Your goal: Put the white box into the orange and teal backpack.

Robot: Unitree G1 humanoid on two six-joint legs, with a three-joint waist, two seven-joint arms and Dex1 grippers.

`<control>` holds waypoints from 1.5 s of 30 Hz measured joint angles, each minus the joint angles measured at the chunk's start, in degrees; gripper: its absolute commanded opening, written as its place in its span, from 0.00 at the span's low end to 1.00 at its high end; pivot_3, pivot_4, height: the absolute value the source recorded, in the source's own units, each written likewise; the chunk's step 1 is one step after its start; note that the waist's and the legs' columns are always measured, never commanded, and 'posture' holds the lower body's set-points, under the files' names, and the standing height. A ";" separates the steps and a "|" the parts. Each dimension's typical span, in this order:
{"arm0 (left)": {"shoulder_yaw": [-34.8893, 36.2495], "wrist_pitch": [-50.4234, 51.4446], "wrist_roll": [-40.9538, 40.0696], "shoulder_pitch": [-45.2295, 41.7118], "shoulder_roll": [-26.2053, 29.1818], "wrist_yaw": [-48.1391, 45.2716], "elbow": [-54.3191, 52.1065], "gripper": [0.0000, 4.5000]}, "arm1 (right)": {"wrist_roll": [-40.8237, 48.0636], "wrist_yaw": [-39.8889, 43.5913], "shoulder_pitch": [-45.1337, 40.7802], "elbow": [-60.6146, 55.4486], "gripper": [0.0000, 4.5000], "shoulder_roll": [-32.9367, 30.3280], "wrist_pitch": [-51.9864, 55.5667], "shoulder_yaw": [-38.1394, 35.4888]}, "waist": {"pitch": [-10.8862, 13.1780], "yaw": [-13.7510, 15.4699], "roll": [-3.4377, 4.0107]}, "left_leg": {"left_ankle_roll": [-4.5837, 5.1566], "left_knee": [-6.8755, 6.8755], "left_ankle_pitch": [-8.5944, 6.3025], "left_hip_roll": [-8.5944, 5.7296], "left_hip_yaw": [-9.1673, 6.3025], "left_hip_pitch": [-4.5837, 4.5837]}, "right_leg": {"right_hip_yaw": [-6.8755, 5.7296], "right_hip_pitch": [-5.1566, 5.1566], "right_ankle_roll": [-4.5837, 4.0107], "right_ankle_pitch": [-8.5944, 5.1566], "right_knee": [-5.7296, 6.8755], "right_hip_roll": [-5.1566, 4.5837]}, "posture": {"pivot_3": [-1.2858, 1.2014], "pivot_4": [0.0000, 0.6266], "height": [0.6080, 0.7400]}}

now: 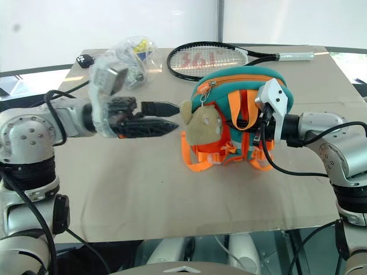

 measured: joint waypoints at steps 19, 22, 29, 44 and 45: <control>-2.74 -13.20 4.32 6.71 -12.31 6.13 -0.55 0.01 | 0.51 -2.67 0.63 -1.67 0.00 -0.19 1.09 -0.69 | 0.00 0.02 0.00 | 0.00 0.01 0.00 0.03 -0.03 -0.03 | -0.01 -0.01 0.00 0.00 0.00 -0.02 | 0.52 0.24 1.00; 4.77 -8.50 -7.44 4.66 -11.00 9.06 1.21 0.01 | -0.07 -3.70 0.22 -1.12 0.00 0.38 0.87 -0.67 | 0.00 -0.05 0.00 | 0.00 0.03 0.00 0.03 -0.05 -0.01 | -0.03 -0.01 0.00 0.00 0.05 -0.01 | 0.52 0.24 1.00; 12.39 -0.12 -18.85 9.73 -1.54 12.14 11.90 0.01 | -1.81 -9.58 -5.42 7.15 0.00 3.60 -0.05 -1.88 | -0.01 -1.07 0.02 | 0.00 -0.06 0.00 0.01 -0.02 0.13 | 0.12 -0.05 0.00 0.00 0.11 0.32 | 0.52 0.24 1.00; -3.54 -16.40 10.70 22.51 -4.38 11.67 12.88 0.01 | -2.86 -16.40 -6.54 12.26 0.00 4.59 0.25 -2.82 | -0.04 0.27 0.03 | 0.00 -0.23 0.00 -0.03 -0.01 0.07 | 0.05 0.00 -0.14 0.09 -0.17 0.00 | 0.52 0.24 1.00; -3.97 -16.78 11.41 21.92 -5.03 11.85 13.38 0.01 | -2.86 -16.69 -6.53 12.24 0.00 4.58 0.33 -2.96 | -0.04 0.31 0.03 | 0.00 -0.22 0.00 -0.03 -0.01 0.06 | 0.05 0.01 -0.13 0.09 -0.17 0.00 | 0.52 0.24 1.00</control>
